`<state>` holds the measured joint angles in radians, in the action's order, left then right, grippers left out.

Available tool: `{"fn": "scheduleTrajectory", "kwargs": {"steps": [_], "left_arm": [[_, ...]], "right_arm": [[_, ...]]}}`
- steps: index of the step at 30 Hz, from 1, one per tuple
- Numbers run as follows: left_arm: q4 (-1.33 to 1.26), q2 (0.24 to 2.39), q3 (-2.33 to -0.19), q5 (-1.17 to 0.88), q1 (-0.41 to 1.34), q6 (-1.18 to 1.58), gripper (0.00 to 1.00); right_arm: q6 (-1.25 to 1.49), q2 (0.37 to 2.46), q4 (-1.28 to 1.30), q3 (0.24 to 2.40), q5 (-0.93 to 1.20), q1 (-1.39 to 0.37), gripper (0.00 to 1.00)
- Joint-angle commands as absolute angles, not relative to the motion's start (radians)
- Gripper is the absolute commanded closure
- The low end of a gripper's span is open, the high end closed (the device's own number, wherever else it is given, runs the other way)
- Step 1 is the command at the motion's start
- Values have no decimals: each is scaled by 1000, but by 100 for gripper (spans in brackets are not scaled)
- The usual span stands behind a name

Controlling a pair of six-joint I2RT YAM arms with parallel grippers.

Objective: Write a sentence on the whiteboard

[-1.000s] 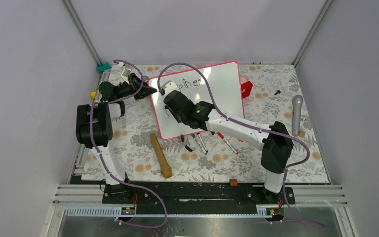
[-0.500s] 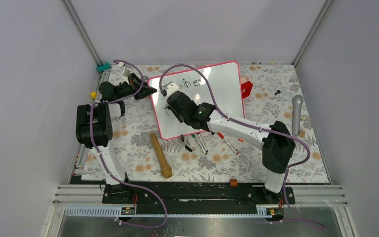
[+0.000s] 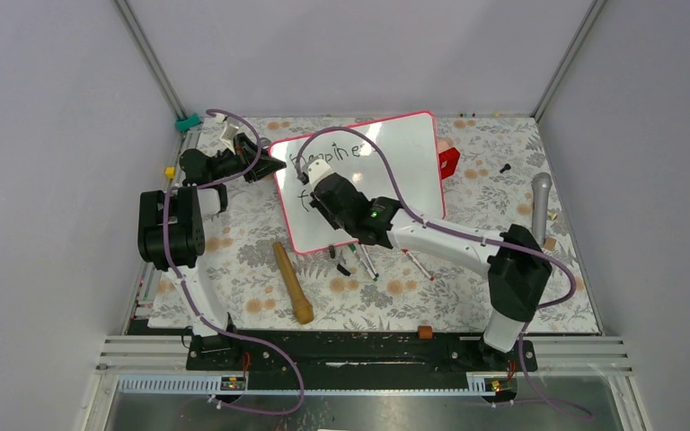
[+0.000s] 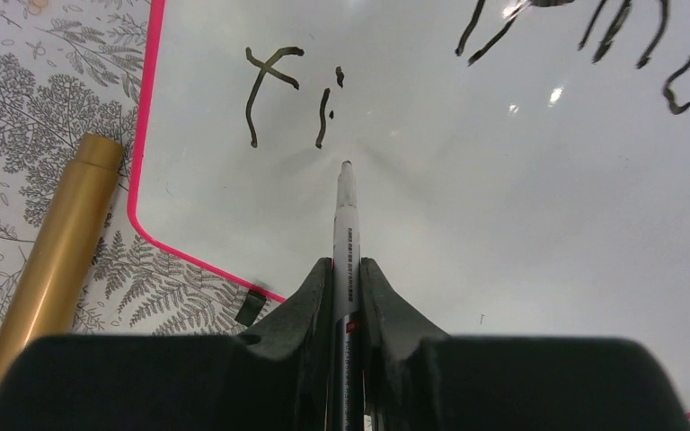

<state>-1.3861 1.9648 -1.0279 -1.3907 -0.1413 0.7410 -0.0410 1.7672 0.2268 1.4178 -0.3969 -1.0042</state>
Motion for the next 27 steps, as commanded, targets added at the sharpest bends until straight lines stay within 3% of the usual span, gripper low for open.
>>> {"fn": "scheduleTrajectory", "kwargs": {"steps": [1,27], "left_arm": [[-1468,1976,-998,-1653,-122,578,100],[-1467,1982,-1007,-1653,-120,592,100]], "right_arm": [[-59,1670,136,1396,-386,-1000,100],[6,1757,220,1488,-447,-1000,100]]}}
